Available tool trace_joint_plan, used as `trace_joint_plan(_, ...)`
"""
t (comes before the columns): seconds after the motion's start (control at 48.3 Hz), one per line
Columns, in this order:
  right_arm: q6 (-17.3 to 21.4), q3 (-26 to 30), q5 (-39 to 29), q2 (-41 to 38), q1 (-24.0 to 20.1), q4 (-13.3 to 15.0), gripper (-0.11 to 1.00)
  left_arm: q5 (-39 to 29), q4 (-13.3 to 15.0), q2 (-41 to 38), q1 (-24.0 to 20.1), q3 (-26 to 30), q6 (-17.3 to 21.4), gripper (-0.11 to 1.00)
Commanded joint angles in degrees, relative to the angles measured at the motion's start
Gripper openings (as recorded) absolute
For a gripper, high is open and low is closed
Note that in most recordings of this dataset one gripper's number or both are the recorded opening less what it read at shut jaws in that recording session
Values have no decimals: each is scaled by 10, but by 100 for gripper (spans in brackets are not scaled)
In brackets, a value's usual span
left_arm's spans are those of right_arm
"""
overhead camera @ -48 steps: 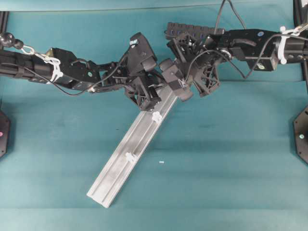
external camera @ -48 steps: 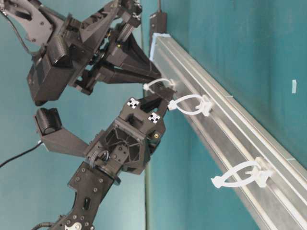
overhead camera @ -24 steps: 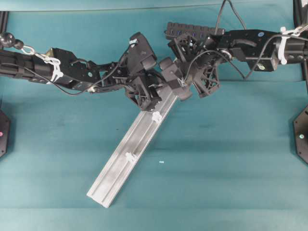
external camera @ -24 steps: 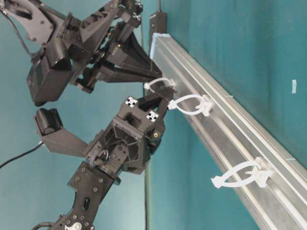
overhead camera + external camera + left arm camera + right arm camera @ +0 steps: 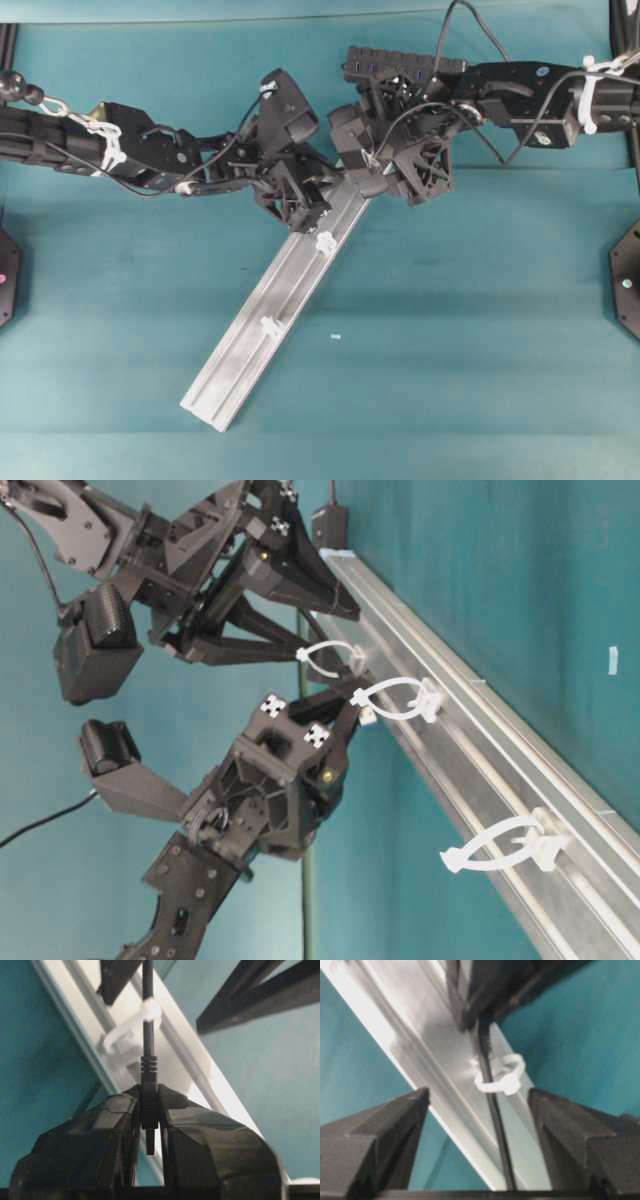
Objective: Pass the USB cable through three rings with both arms.
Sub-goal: 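Grasp the plug with the left gripper and pull it through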
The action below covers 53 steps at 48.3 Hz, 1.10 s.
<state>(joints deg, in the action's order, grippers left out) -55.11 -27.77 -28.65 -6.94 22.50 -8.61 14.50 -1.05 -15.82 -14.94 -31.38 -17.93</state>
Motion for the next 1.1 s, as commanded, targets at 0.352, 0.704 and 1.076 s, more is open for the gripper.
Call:
trace_joint_plan(0.352, 10, -14, 22, 48, -10, 3, 82, -63, -1, 91, 4, 2, -119, 10)
trace_joint_plan(0.704, 9, -12, 49, 54, -28, 14, 79, -63, -1, 121, 13, -17, -177, 10)
trace_joint_plan(1.076, 8, -8, 91, 26, -42, 16, 78, -61, -1, 121, 25, -16, -214, 10)
